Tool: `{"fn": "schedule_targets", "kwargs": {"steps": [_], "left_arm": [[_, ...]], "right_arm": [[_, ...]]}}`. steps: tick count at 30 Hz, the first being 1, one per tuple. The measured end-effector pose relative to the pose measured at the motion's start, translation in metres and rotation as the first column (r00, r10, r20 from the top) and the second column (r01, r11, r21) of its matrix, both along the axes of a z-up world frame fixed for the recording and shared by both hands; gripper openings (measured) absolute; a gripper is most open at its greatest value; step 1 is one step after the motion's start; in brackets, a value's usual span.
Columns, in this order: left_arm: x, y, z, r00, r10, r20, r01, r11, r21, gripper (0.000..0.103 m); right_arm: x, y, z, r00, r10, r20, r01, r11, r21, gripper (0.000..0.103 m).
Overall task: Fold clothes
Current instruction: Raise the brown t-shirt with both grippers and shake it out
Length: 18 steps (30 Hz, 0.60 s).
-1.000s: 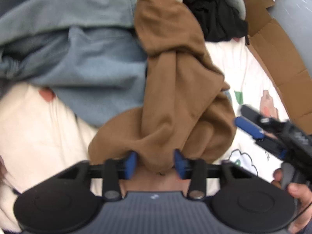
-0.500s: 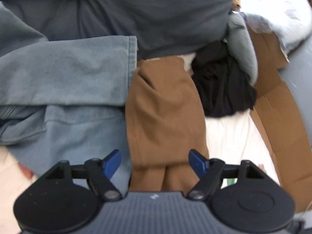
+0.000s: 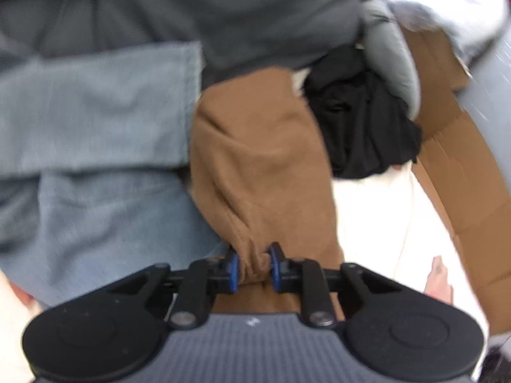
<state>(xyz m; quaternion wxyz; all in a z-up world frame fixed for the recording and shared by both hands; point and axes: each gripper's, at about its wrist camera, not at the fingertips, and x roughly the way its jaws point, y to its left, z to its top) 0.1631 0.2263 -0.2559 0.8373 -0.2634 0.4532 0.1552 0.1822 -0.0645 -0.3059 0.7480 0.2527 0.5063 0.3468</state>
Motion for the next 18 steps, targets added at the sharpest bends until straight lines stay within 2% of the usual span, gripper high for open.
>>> {"fn": "schedule_targets", "kwargs": {"steps": [4, 6, 11, 15, 18], "left_arm": [[-0.001, -0.034, 0.035, 0.995, -0.098, 0.024, 0.093, 0.983, 0.159, 0.019], [-0.001, -0.051, 0.047, 0.988, -0.148, 0.048, 0.137, 0.974, 0.181, 0.018], [0.009, -0.094, 0.068, 0.961, -0.234, 0.146, 0.223, 0.971, 0.091, 0.014], [0.018, -0.147, 0.070, 0.907, -0.378, 0.185, 0.379, 0.925, 0.032, 0.014], [0.022, -0.186, 0.060, 0.871, -0.446, 0.204, 0.459, 0.889, -0.015, 0.014]], "right_arm": [[-0.009, -0.017, 0.006, 0.999, -0.039, 0.008, 0.039, 0.999, -0.003, 0.000], [-0.013, -0.029, 0.008, 0.998, -0.069, 0.004, 0.069, 0.998, -0.004, 0.000], [-0.021, -0.064, 0.019, 0.989, -0.145, 0.005, 0.145, 0.989, -0.019, 0.000], [-0.031, -0.102, 0.022, 0.972, -0.232, -0.024, 0.231, 0.972, -0.042, 0.000], [-0.038, -0.132, 0.020, 0.957, -0.288, -0.036, 0.285, 0.955, -0.078, 0.000]]}}
